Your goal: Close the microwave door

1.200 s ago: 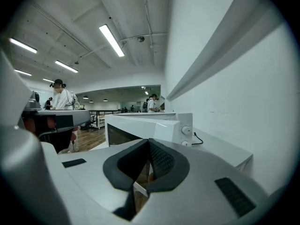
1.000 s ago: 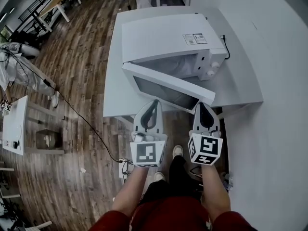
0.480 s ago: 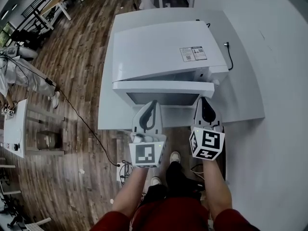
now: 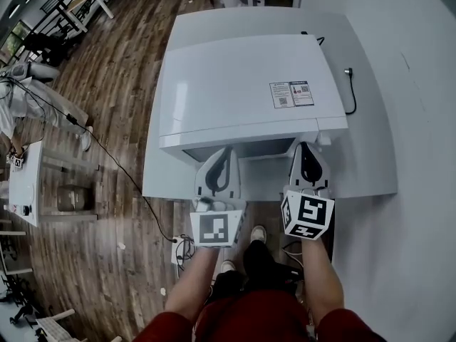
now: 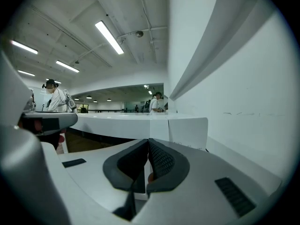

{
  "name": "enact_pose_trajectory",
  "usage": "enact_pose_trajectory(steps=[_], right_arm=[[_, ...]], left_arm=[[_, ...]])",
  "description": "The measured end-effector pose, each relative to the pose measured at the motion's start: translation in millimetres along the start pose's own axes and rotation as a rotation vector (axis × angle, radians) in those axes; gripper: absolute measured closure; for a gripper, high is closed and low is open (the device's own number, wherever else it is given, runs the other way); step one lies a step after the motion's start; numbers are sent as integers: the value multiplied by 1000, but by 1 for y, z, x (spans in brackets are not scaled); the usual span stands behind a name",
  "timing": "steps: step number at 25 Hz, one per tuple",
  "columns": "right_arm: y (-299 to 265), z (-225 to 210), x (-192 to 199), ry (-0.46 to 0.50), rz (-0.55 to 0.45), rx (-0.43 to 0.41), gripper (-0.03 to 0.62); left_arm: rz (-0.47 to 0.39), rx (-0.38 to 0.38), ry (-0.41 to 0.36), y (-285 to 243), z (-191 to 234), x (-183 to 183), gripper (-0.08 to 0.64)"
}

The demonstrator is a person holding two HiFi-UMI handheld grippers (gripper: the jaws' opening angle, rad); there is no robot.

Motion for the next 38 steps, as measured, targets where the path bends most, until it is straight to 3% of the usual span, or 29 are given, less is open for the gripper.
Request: enact_pose_trajectory(steps=[6, 19, 28, 38], right_arm=[[-1, 1, -1, 69, -32, 29, 565], [15, 9, -6, 2, -41, -3, 565], [93, 53, -21, 28, -121, 20, 565], [225, 124, -42, 85, -241, 23, 565]], left_arm=[[19, -24, -13, -4, -1, 0, 534], [0, -24, -16, 26, 0, -3, 534], [-11, 34, -47, 96, 8, -10, 534], [-58, 70, -60, 219, 19, -32, 534]])
Point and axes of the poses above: the fingertips, and each gripper's own axes: y backward along the fingers, z to its left, x out of its underside, the point moved 5 cm from there along y, backward along the fingers, and after that the axes turned 15 degrees about z, right-handed, at the moved point
